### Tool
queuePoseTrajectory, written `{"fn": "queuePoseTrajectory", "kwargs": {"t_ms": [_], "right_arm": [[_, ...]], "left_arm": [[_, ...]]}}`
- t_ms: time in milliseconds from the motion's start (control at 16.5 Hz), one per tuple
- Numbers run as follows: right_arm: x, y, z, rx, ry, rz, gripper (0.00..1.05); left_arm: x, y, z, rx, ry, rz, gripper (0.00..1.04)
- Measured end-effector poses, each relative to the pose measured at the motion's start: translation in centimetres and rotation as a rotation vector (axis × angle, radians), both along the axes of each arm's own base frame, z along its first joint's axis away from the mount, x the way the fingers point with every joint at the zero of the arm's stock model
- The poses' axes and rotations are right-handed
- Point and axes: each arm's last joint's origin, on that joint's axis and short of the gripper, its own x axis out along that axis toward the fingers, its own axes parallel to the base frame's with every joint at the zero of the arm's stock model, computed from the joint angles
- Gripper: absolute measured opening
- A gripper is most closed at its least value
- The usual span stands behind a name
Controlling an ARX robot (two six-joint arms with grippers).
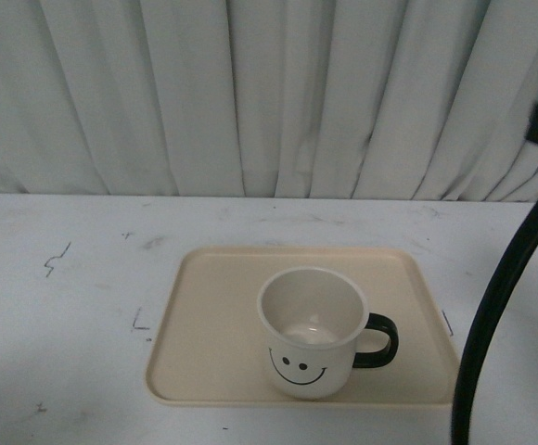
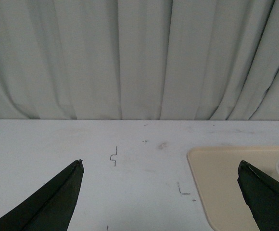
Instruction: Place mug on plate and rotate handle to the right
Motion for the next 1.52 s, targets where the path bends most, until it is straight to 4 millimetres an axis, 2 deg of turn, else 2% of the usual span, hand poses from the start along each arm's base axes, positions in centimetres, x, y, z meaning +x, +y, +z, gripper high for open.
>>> {"fn": "queuePoseTrajectory", "kwargs": {"t_ms": [61, 182, 304, 486, 607, 789, 1093, 1518], "right_arm": [[-1.3, -1.0, -0.9, 0.001, 0.030, -0.014, 0.02], [-3.8, -2.7, -1.0, 0.012, 0.019, -0.032, 0.02], [-5.8, -3.4, -1.2, 0.014, 0.011, -0.017, 0.02], [-8.5, -4.5, -2.8, 0.011, 0.047, -0.023, 0.02], [-9.5, -4.8, -2.1, 0.015, 0.011, -0.021, 0.02], [-11.0, -6.0, -2.5, 0.016, 0.034, -0.035, 0.02], [-13.0, -6.0, -2.3, 0.016, 0.024, -0.025, 0.02], [-14.4, -6.0, -1.7, 0.017, 0.001, -0.025, 0.02]], "left_arm": [[0.0, 0.0, 0.0, 0.000, 0.000, 0.000, 0.98], [0.0, 0.0, 0.0, 0.000, 0.000, 0.000, 0.98], [0.0, 0.0, 0.0, 0.000, 0.000, 0.000, 0.98], [0.0, 0.0, 0.0, 0.000, 0.000, 0.000, 0.98], [0.0, 0.0, 0.0, 0.000, 0.000, 0.000, 0.98], [0.0, 0.0, 0.0, 0.000, 0.000, 0.000, 0.98], [0.0, 0.0, 0.0, 0.000, 0.000, 0.000, 0.98], [0.0, 0.0, 0.0, 0.000, 0.000, 0.000, 0.98]]}}
